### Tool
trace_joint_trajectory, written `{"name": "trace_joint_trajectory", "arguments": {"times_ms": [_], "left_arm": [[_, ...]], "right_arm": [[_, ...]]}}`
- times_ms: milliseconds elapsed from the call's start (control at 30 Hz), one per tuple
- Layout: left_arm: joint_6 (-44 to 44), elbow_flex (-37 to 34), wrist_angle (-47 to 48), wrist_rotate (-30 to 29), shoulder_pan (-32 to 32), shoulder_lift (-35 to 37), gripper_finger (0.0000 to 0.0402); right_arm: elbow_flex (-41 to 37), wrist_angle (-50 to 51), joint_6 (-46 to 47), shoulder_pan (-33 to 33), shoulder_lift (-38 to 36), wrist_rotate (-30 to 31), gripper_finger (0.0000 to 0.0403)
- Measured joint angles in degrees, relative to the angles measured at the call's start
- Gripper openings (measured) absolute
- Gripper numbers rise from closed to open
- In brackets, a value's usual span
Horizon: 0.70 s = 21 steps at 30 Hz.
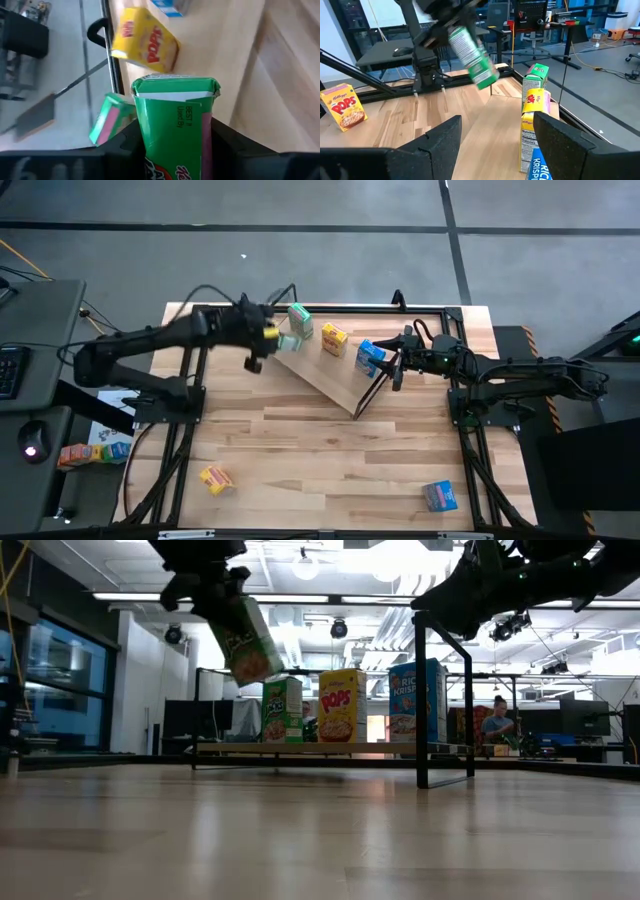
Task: Stack cereal on shelf
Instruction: Put the green cereal box on the shelf aligned with the other green cereal box
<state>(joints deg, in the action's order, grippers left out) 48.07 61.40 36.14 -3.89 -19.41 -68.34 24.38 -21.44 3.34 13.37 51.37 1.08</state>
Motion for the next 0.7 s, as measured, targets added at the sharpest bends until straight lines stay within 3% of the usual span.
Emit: {"name": "trace_joint_trajectory", "arguments": {"times_ms": [67,200,500,700], "left_arm": [[0.0,1.4,0.3,4.8,-4.1,-0.7,0.0132],[0.1,3.0,4.4,5.4,-8.1,-4.1,0.0133],[2.1,10.3,9.5,6.3,-8.6,-17.7,0.0133],[4.0,14.6,12.2,6.4,-8.9,-22.9,0.0133]], "right_arm": [[0.0,0.0,-0.8,0.0,0.0,0.0,0.024],[0.0,0.0,-1.0,0.2,0.0,0.0,0.024],[0.0,0.0,-1.3,0.2,0.0,0.4,0.024],[0.0,1.6,-0.8,0.2,0.0,0.4,0.024]]}}
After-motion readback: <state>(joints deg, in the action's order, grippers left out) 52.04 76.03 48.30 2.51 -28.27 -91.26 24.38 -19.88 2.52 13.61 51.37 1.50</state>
